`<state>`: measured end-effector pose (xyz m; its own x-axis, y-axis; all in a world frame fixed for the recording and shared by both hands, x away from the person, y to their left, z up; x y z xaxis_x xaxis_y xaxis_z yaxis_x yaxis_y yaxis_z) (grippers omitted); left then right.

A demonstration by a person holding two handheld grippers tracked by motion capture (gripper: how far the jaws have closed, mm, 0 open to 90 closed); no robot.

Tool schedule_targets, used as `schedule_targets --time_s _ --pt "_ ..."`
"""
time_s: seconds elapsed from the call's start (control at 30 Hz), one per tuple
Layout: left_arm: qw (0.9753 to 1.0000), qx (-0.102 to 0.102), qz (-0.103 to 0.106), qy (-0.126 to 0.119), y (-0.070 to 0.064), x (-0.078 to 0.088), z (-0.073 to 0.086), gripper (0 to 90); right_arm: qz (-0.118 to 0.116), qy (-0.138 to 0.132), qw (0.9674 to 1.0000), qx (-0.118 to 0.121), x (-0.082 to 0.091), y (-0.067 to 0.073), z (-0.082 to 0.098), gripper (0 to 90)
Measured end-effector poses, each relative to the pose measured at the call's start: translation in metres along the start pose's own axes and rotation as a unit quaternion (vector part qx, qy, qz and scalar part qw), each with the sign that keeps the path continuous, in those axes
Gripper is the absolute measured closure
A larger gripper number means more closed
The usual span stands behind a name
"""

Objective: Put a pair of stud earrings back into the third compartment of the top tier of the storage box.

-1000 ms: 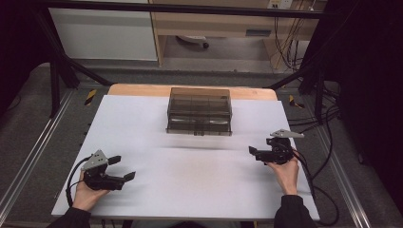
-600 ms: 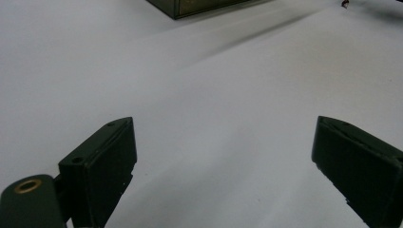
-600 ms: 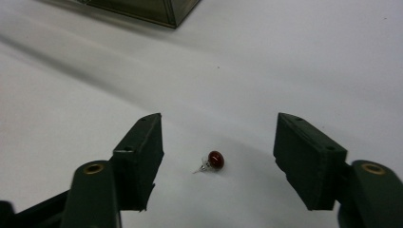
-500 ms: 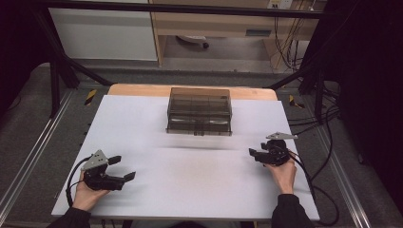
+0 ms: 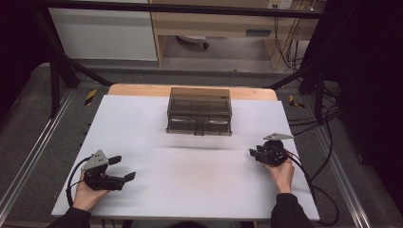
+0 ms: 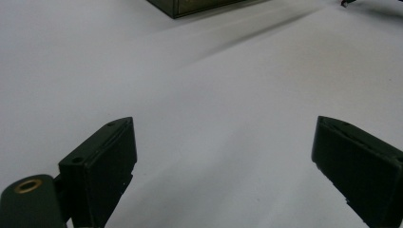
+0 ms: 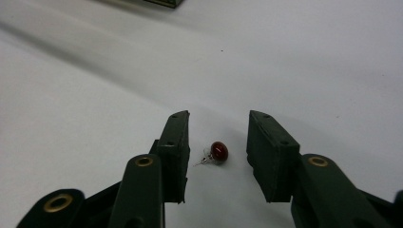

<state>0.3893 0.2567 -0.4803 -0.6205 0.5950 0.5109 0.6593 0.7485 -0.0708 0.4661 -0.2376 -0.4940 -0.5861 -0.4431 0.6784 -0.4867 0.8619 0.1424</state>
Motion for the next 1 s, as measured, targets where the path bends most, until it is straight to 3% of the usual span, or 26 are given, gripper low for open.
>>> schedule_targets --time_s 0.47,1.0 --pt "1.0000 0.000 -0.001 -0.001 0.0003 0.0005 -0.0003 7.8 0.000 0.012 0.9999 0.005 -0.0037 0.0002 0.0023 75.0" --pt "1.0000 0.000 -0.002 -0.002 0.0005 0.0011 -0.0007 7.8 0.001 0.017 0.9998 0.006 -0.0050 0.0001 0.0027 79.1"
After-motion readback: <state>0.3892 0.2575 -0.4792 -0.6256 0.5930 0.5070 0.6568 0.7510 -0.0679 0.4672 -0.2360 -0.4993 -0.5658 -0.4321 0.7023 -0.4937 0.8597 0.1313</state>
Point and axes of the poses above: each handheld gripper's, and its own axes: x roughly backward along the jaws, z roughly out of its underside, y roughly to its left, the point moved 7 cm from there along -x, roughly forward along the jaws, and after that the axes turned 4 degrees about -z, right-handed, at the moved point
